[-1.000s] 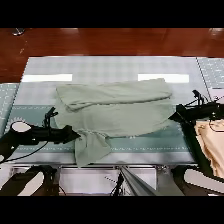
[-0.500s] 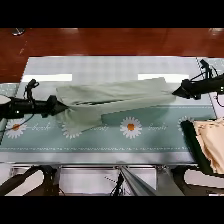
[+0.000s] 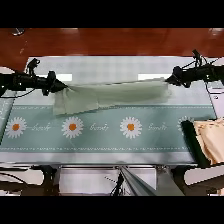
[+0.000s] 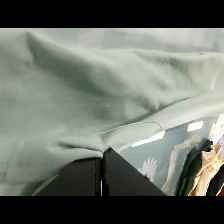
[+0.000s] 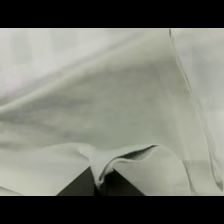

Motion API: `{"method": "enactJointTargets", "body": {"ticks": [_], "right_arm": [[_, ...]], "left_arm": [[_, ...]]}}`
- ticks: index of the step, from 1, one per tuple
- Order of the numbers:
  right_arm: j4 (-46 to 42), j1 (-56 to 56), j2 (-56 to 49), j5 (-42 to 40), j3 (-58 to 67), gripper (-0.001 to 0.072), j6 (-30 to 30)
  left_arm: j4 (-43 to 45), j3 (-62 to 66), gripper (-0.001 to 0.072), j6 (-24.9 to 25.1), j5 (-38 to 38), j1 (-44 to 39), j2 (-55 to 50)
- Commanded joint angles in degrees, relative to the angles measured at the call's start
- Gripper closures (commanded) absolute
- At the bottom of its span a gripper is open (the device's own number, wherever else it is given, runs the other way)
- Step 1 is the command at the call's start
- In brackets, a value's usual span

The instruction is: Fold the shirts.

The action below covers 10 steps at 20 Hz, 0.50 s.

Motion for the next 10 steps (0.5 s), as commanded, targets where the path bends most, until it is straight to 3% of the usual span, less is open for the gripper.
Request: {"method": "enactJointTargets", "body": {"ticks": [1, 3, 4, 5, 6, 8, 10], "right_arm": [[3.7, 0.2, -4.5, -1.7, 2.8, 0.0677, -0.1], [5.5, 0.2, -5.8, -2.3, 2.8, 0.0676, -1.0], [5.9, 0.3, -6.3, -2.3, 2.8, 0.0571, -1.8], [5.9, 0.3, -6.3, -2.5, 2.8, 0.0234, -2.0], [5.9, 0.1, -6.1, -2.6, 2.8, 0.009, -3.3], [5.7, -2.1, -4.9, -0.9, 2.8, 0.009, -5.8], [5.4, -5.7, -4.4, 2.8, 2.8, 0.009, -6.2]], "left_arm": [[0.4, 4.6, 0.0686, -0.3, 0.6, -0.6, -5.6], [0.4, 5.1, 0.0686, -0.2, 2.4, -0.8, -6.9], [0.5, 5.1, 0.0659, -0.3, 2.6, -0.9, -7.4], [0.5, 5.1, 0.0367, -0.3, 2.6, -0.8, -7.8], [0.6, 5.2, 0.0014, -0.5, 1.2, -0.5, -7.9], [6.8, 6.1, 0.0005, -2.1, -4.1, 1.7, -7.2], [19.9, 5.3, 0.0005, -7.6, -8.8, 4.8, -4.4]]}}
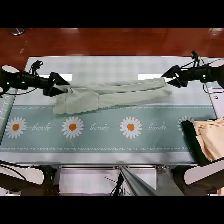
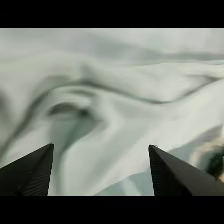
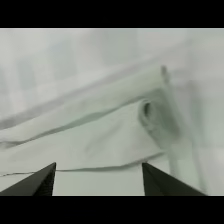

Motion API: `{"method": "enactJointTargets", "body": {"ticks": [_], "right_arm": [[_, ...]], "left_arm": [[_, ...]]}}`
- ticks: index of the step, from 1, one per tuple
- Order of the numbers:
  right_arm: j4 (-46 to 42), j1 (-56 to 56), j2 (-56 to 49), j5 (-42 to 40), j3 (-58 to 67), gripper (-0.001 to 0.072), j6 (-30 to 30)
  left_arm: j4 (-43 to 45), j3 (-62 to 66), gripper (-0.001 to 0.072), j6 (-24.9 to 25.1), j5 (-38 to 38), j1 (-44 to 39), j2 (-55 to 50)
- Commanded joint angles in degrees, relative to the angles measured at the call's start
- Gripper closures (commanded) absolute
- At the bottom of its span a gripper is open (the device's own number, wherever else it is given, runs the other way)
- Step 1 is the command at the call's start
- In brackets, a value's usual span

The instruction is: Fold the shirts.

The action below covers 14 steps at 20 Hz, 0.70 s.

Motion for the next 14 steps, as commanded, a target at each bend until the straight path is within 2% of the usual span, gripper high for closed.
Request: {"method": "enactJointTargets", "body": {"ticks": [1, 2, 4, 8, 11, 14], "right_arm": [[-1.0, -5.2, 0.4, 5.2, 0.1, 0.009, -1.9], [-3.0, -6.9, 0.4, 5.9, 0.1, 0.0091, -1.2], [-5.3, -9.1, 0.4, 5.6, 0.1, 0.0091, -0.2], [-4.4, -8.2, -1.9, 4.5, 0.1, 0.0091, -0.7], [-1.5, -6.7, -4.8, 4.4, 0.1, 0.0091, -1.8], [0.5, -3.9, -7.0, 4.6, 0.1, 0.0091, -2.8]], "left_arm": [[17.0, -1.6, 0.0005, -5.6, -6.6, 4.4, 4.5], [19.1, -3.7, 0.0005, -5.5, -5.6, 5.9, 7.5], [17.9, -10.3, 0.0004, -3.5, 0.5, 8.4, 15.3], [1.9, -28.5, 0.0005, 5.8, 16.8, 7.1, 34.7], [-3.2, -36.0, 0.0005, 7.2, 19.2, 3.1, 44.5], [-3.6, -36.6, 0.0004, 7.0, 18.9, -1.5, 46.8]]}}
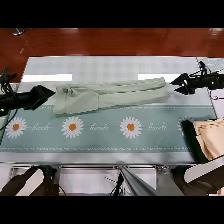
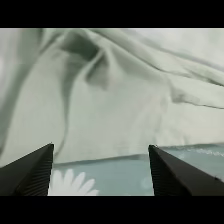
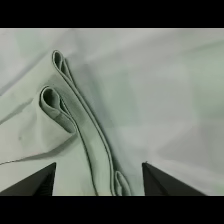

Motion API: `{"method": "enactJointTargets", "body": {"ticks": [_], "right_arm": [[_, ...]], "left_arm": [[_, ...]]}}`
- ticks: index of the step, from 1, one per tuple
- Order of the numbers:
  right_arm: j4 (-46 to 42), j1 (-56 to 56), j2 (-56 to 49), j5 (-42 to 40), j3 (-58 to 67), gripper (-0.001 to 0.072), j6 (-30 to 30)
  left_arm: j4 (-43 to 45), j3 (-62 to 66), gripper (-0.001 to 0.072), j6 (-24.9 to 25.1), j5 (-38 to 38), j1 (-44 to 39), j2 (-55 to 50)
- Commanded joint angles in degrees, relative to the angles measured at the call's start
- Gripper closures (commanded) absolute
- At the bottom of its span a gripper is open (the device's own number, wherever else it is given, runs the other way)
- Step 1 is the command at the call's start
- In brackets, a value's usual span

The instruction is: Fold the shirts.

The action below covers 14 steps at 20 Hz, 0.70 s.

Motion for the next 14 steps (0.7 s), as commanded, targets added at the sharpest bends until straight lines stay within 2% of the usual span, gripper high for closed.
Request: {"method": "enactJointTargets", "body": {"ticks": [1, 4, 5, 6, 7, 8, 9, 10, 12, 14], "right_arm": [[2.4, 3.4, -2.4, 0.4, 0.1, 0.0091, -1.6], [2.4, 7.9, -2.5, 0.7, 0.1, 0.0094, -2.2], [2.3, 9.2, -2.5, 0.9, 0.1, 0.0119, -2.2], [2.3, 10.2, -2.4, 1.0, 0.1, 0.0261, -2.0], [2.3, 10.8, -2.2, 1.4, 0.1, 0.0495, -1.4], [2.3, 10.8, -1.5, 2.2, 0.1, 0.0677, -1.5], [2.2, 10.5, -0.4, 3.1, 0.1, 0.0677, -1.5], [1.7, 9.6, 1.2, 4.5, 0.1, 0.0678, -1.1], [-1.9, 7.6, 5.7, 7.9, 0.0, 0.0678, 0.5], [-6.5, 6.1, 12.2, 10.8, -1.3, 0.0678, 1.1]], "left_arm": [[-3.8, -3.1, 0.0005, 1.2, 2.5, -4.8, 4.1], [-5.8, -3.1, 0.0005, 1.2, 2.6, -8.8, 1.5], [-6.5, -3.1, 0.0005, 1.2, 2.6, -9.9, 0.4], [-7.1, -3.1, 0.0005, 1.2, 2.6, -11.0, -0.6], [-7.2, -3.0, 0.0005, 1.2, 2.5, -12.0, -1.7], [-7.2, -2.9, 0.0015, 1.2, 2.4, -12.9, -2.5], [-7.1, -2.8, 0.0236, 1.2, 2.3, -13.4, -3.1], [-7.2, -2.7, 0.0669, 1.5, 2.0, -13.8, -3.3], [-9.4, -2.3, 0.0686, 5.2, 1.9, -14.9, -3.3], [-10.9, -1.2, 0.0686, 6.3, 3.1, -18.1, -3.4]]}}
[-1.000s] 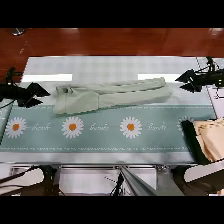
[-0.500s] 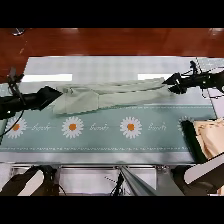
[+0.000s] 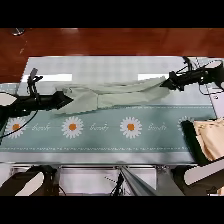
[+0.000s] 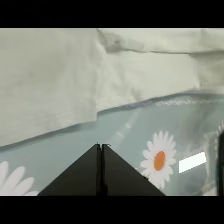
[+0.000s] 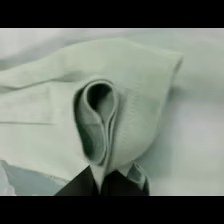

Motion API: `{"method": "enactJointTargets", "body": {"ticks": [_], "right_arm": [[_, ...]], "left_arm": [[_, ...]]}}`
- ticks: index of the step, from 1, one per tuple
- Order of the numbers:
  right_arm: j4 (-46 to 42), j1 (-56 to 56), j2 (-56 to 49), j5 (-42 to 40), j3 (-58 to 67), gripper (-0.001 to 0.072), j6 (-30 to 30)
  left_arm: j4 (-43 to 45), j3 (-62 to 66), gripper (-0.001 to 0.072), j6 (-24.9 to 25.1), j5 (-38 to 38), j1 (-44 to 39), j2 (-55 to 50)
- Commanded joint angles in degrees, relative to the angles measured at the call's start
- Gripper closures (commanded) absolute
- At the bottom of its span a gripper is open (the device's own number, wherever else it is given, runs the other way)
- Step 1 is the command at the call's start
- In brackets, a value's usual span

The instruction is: Fold the shirts.

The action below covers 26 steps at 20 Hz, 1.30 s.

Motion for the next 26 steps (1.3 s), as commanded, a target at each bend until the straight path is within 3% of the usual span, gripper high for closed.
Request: {"method": "enactJointTargets", "body": {"ticks": [1, 4, 8, 11, 13, 22, 26], "right_arm": [[-6.6, -2.1, 10.6, 5.0, -2.9, 0.0678, 1.4], [-9.6, -2.7, 24.6, 4.9, -11.2, 0.0678, 1.0], [-9.2, -2.6, 43.7, 4.9, -22.3, 0.0678, 2.0], [-9.2, -2.6, 55.0, 5.2, -27.5, 0.0677, 5.2], [-7.8, -2.6, 60.2, 5.3, -28.7, 0.0677, 6.3], [-4.9, -2.6, 66.2, 6.6, -28.7, 0.0678, 6.6], [-5.2, -2.6, 66.1, 6.1, -28.7, 0.0677, 6.8]], "left_arm": [[-2.3, 1.6, 0.0687, 2.5, 2.3, -5.5, -0.5], [-2.2, 4.8, 0.0688, -1.8, 8.2, -13.6, -2.9], [-0.5, 15.1, 0.069, -3.1, 11.2, -25.4, -14.8], [9.4, 27.6, 0.069, -12.5, 9.7, -33.7, -27.0], [10.2, 36.0, 0.0688, -14.7, 7.5, -37.9, -34.6], [-4.6, 55.5, 0.0687, -16.0, 6.0, -54.3, -55.3], [-4.6, 56.3, 0.0686, -15.8, 1.5, -51.8, -55.4]]}}
